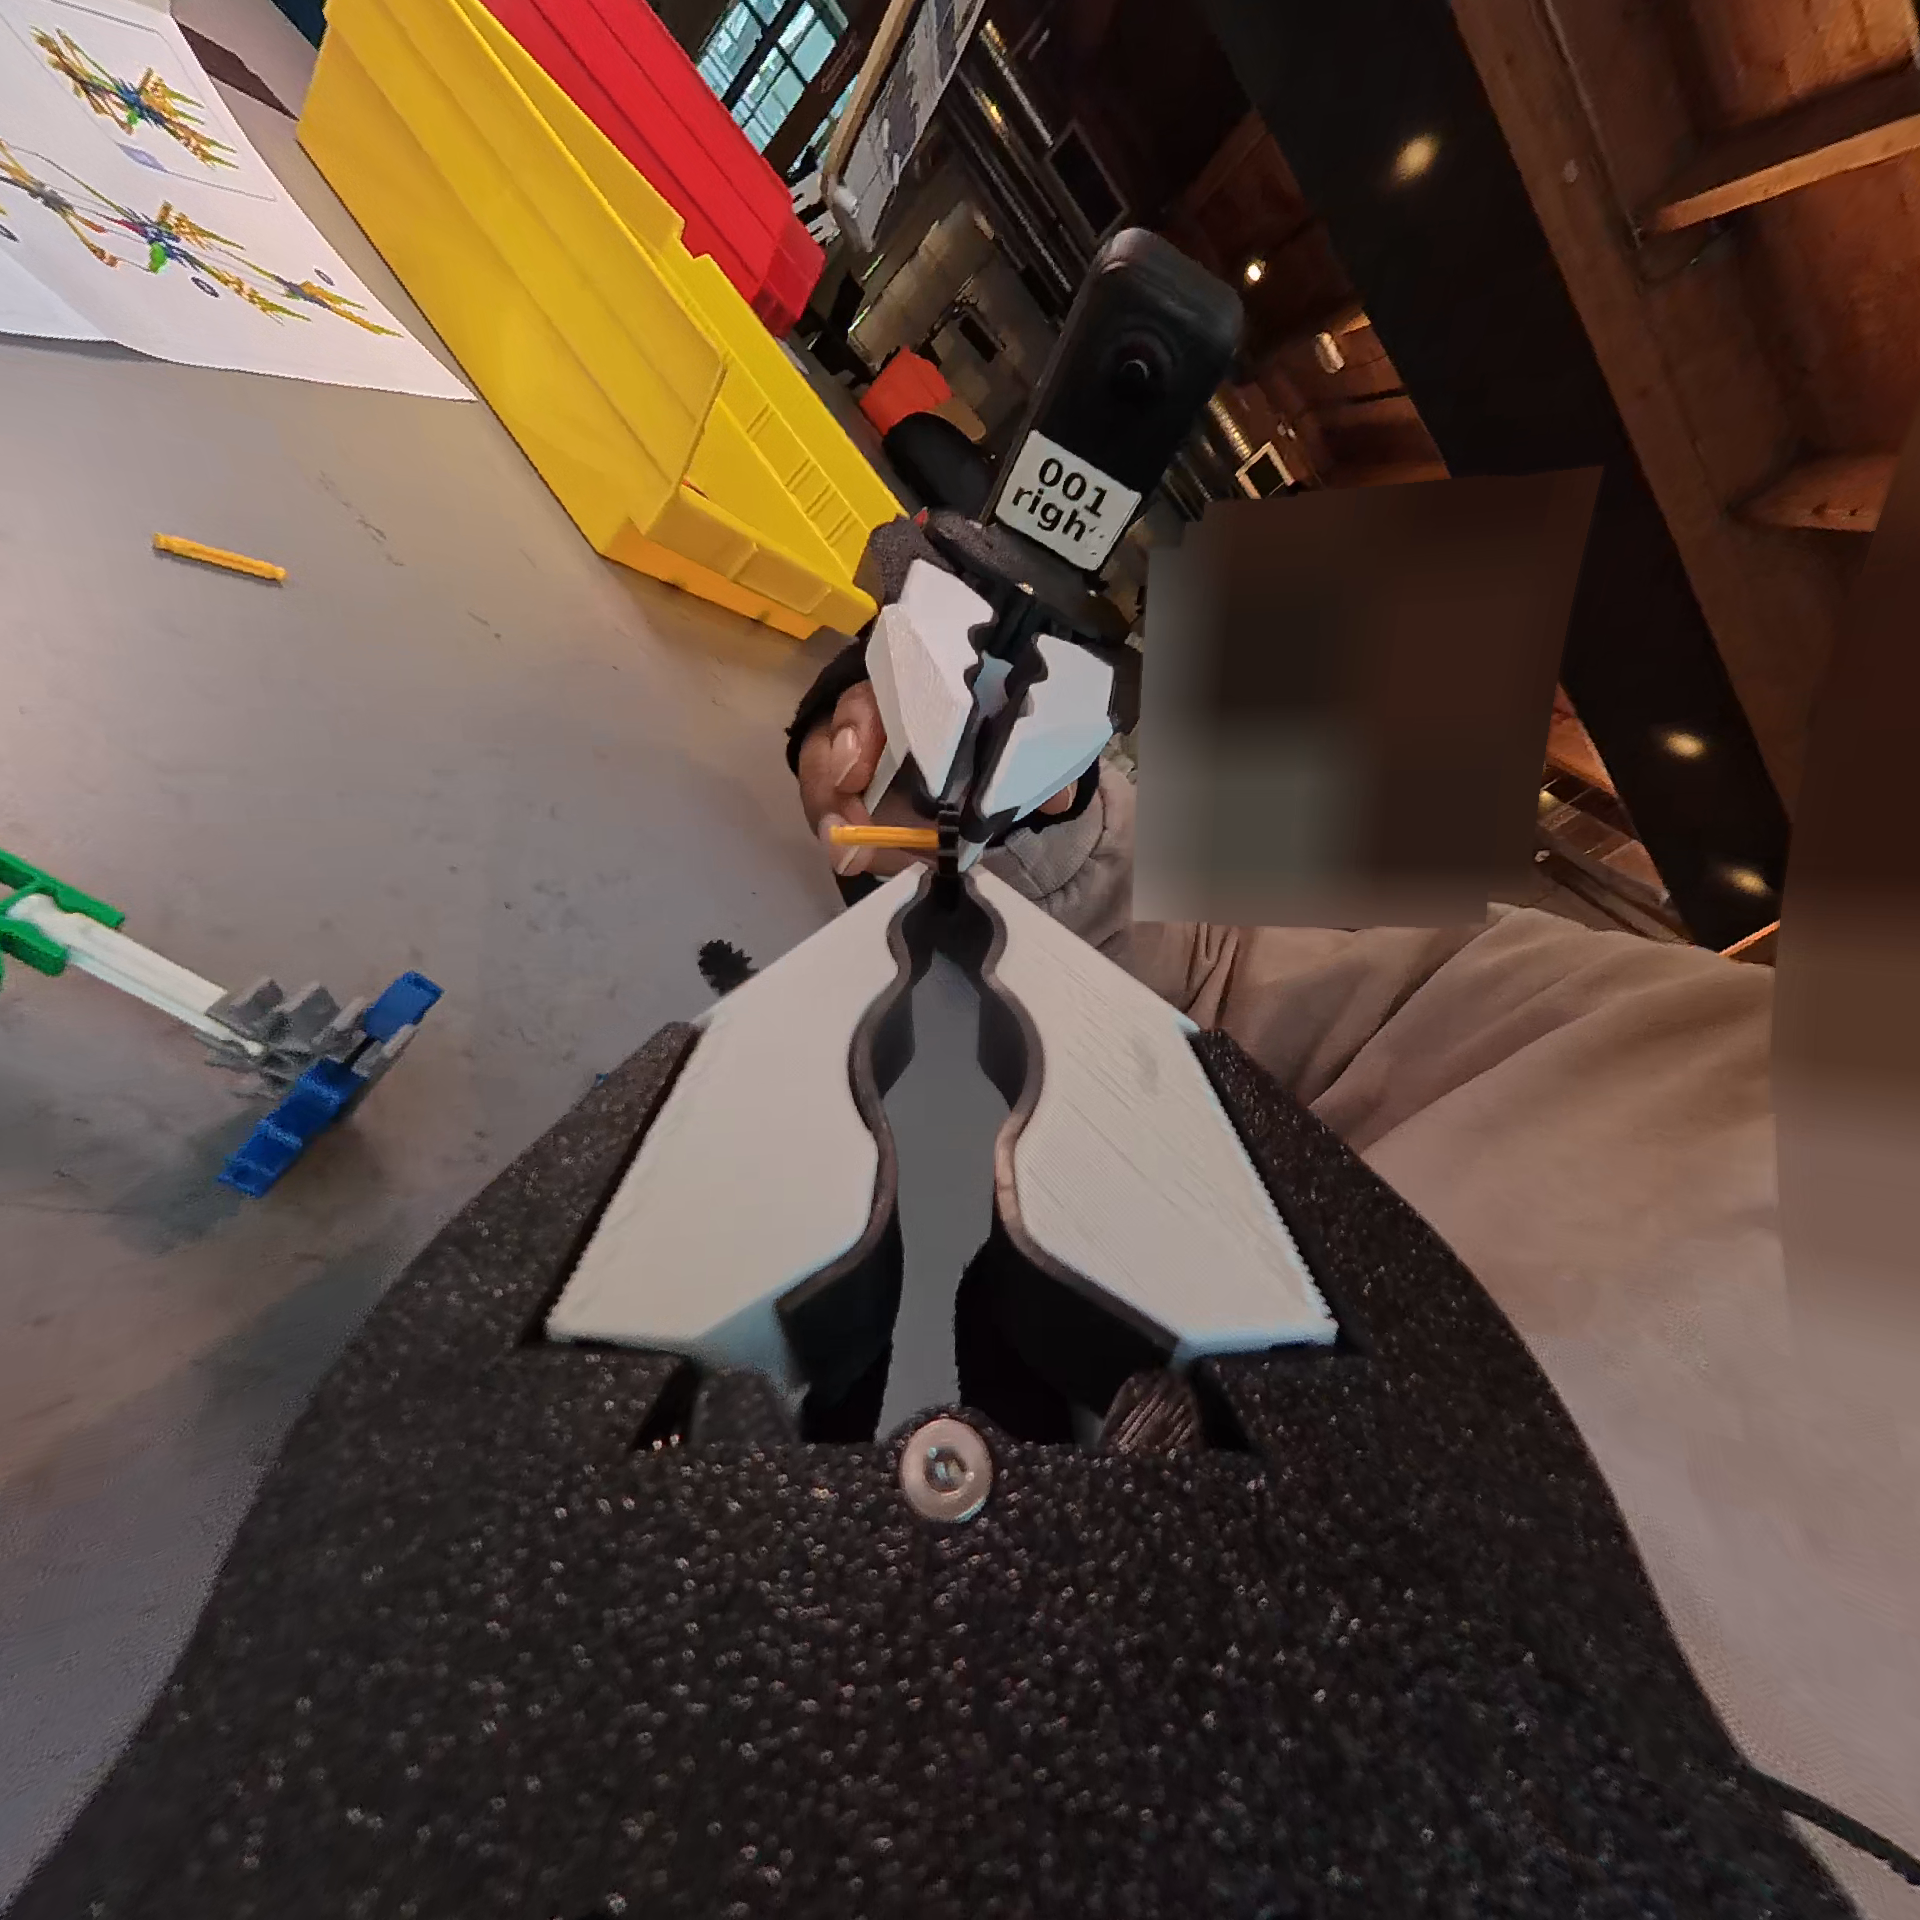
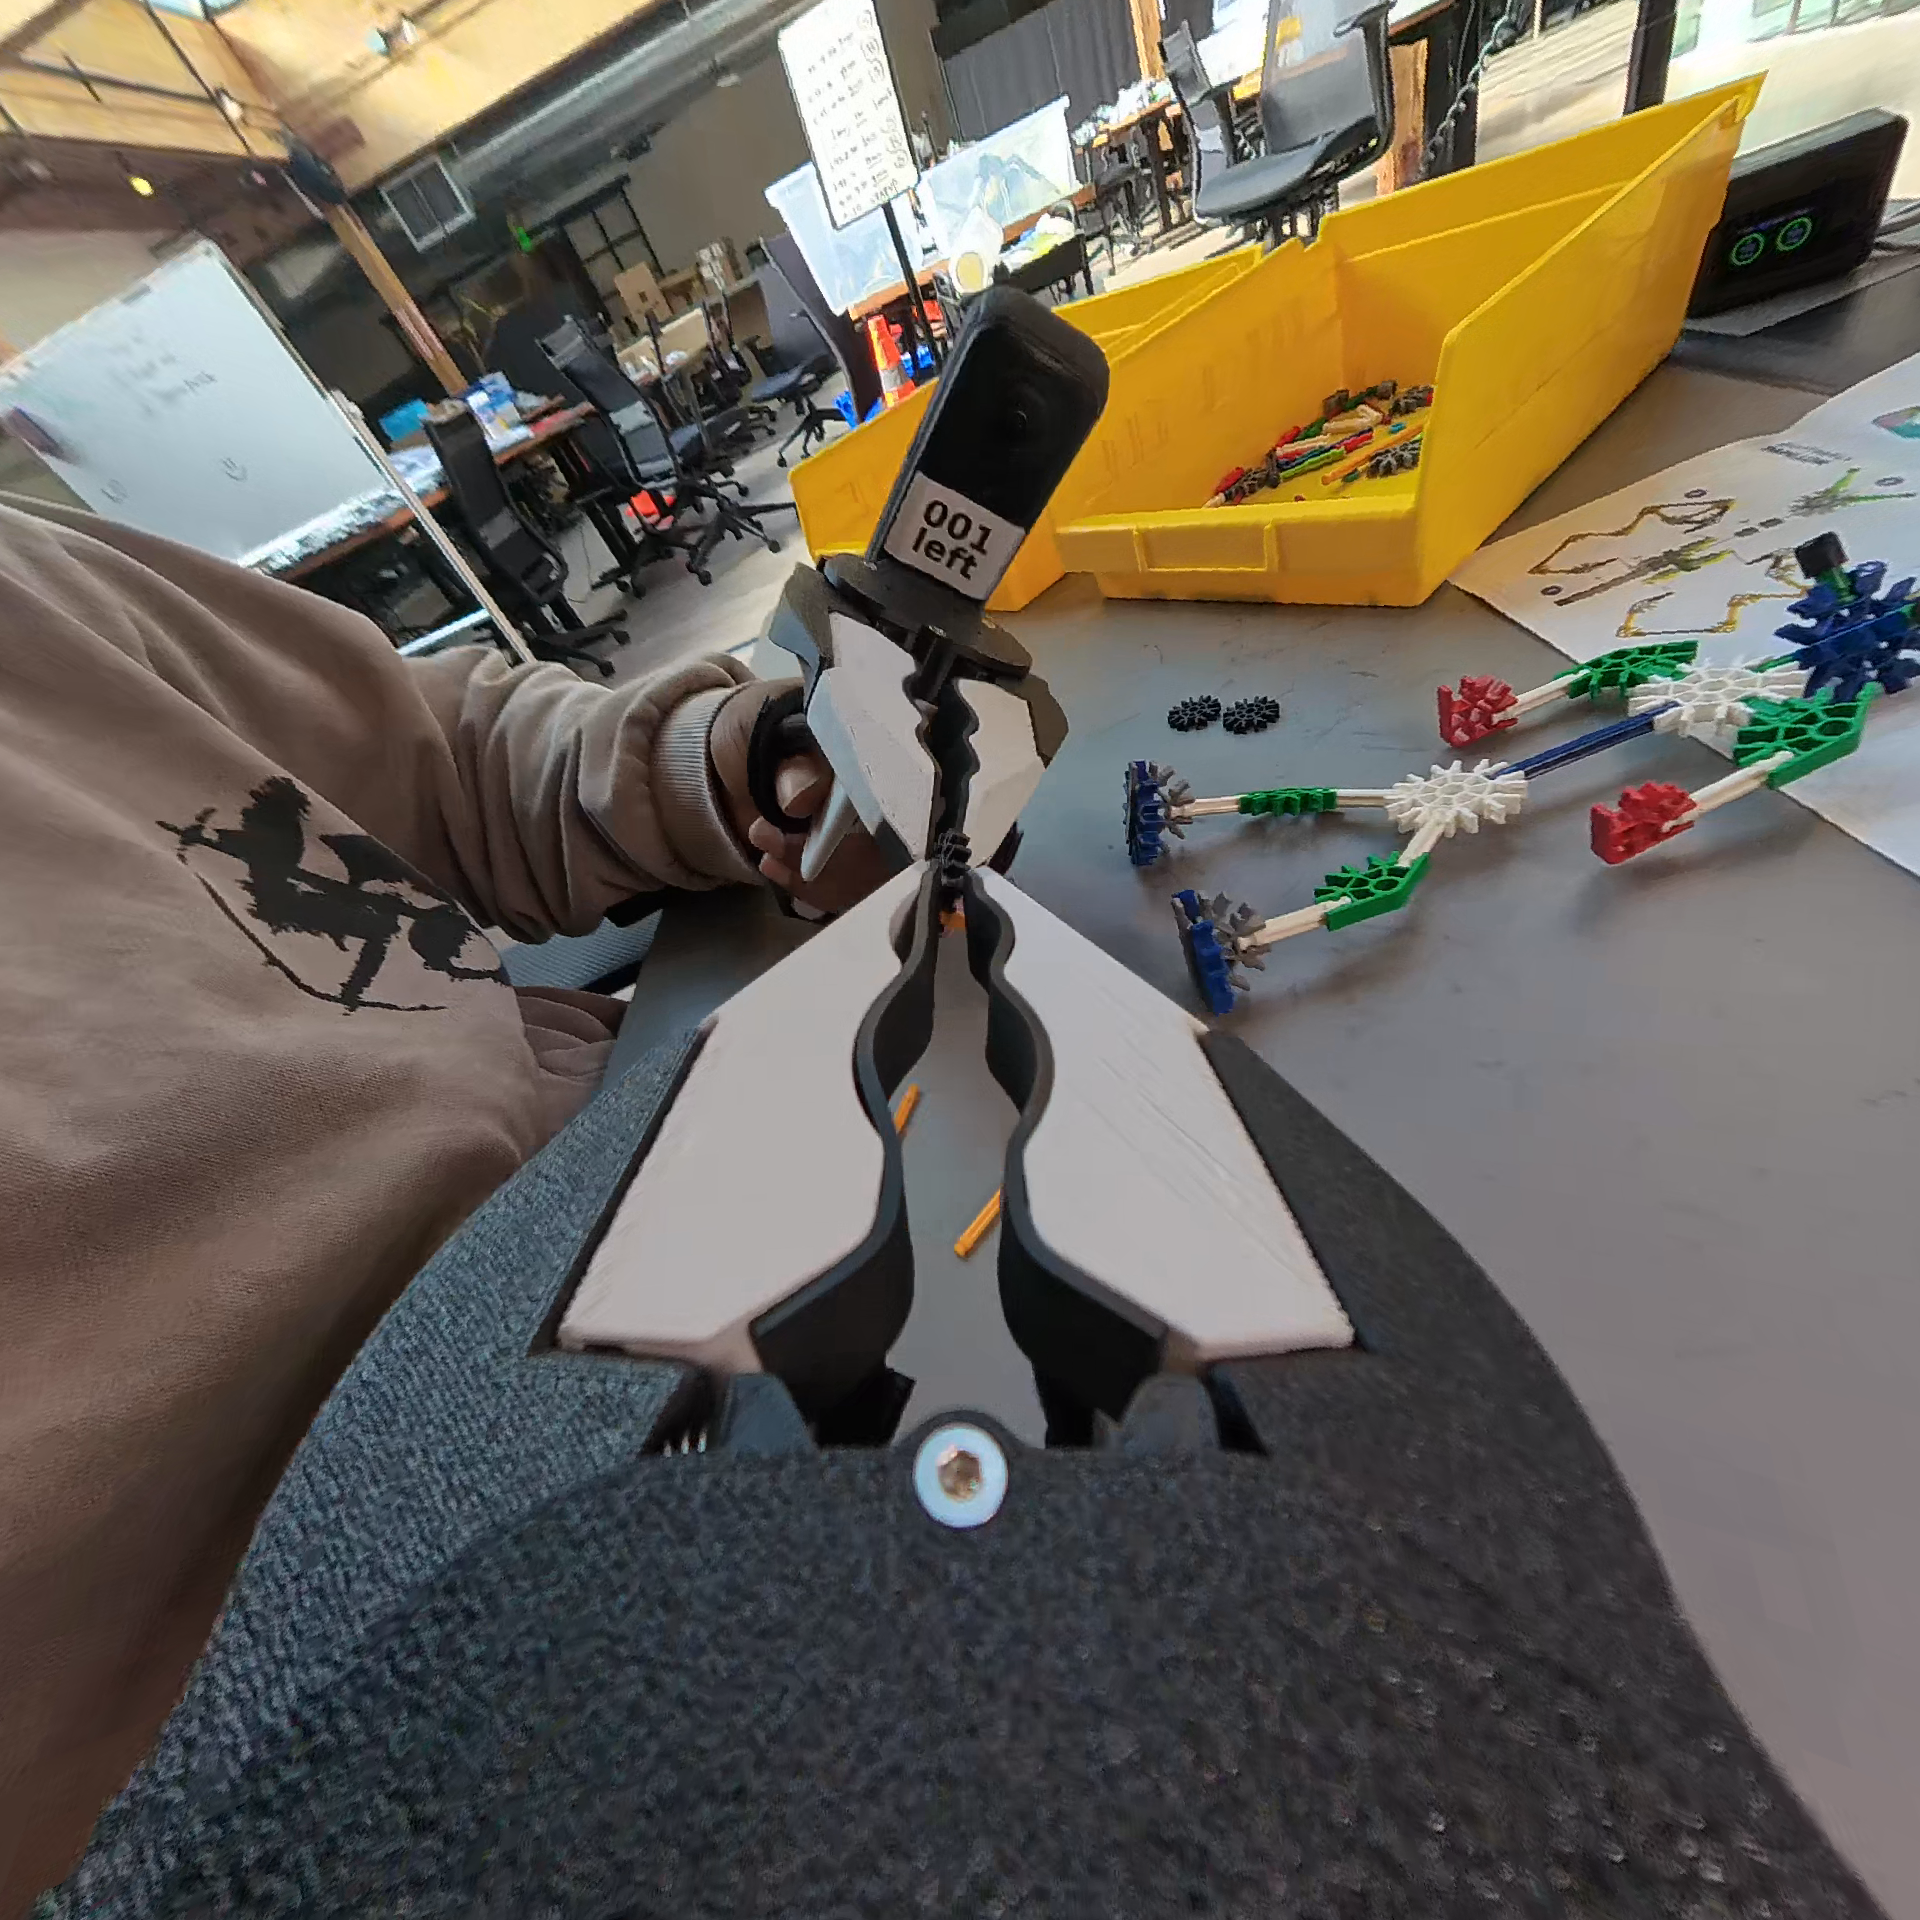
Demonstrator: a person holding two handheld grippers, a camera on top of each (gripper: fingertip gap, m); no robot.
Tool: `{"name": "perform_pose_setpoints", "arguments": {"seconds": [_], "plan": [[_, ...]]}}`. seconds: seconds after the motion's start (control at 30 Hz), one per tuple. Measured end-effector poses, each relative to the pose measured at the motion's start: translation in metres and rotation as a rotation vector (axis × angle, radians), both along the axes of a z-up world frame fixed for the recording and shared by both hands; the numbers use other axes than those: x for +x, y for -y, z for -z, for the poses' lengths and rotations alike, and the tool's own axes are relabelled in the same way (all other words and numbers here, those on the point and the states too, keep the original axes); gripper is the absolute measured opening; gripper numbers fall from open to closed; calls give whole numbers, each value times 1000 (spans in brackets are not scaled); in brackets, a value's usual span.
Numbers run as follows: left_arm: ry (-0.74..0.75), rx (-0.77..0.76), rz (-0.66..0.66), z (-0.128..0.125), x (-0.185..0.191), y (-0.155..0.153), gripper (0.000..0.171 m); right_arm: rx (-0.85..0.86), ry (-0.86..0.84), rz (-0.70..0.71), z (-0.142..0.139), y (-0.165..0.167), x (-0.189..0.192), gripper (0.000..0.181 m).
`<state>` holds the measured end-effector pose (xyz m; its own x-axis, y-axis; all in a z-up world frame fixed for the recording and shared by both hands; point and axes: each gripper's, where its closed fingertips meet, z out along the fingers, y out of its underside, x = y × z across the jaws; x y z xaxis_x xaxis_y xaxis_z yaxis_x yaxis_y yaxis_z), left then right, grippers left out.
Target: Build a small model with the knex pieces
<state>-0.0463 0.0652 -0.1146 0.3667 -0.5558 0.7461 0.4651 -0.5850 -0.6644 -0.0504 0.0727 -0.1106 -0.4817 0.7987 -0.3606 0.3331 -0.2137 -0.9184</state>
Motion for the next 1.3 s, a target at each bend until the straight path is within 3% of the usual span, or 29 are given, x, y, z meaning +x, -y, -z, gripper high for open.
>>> {"name": "perform_pose_setpoints", "arguments": {"seconds": [0.17,0.47,0.97,1.1,1.3], "plan": [[105,-17,-1,-6,-7,-1,1,-151,-56,44,-20,-15,1,5],[96,-16,0,-5,-6,0,1,-60,-10,5,-5,-3,0,7],[36,-12,8,0,0,0,2,-55,30,-22,4,4,0,4],[-131,13,27,11,6,3,2,45,67,-72,16,6,6,3],[-681,103,110,56,21,14,3,412,143,-200,59,16,20,2]]}}
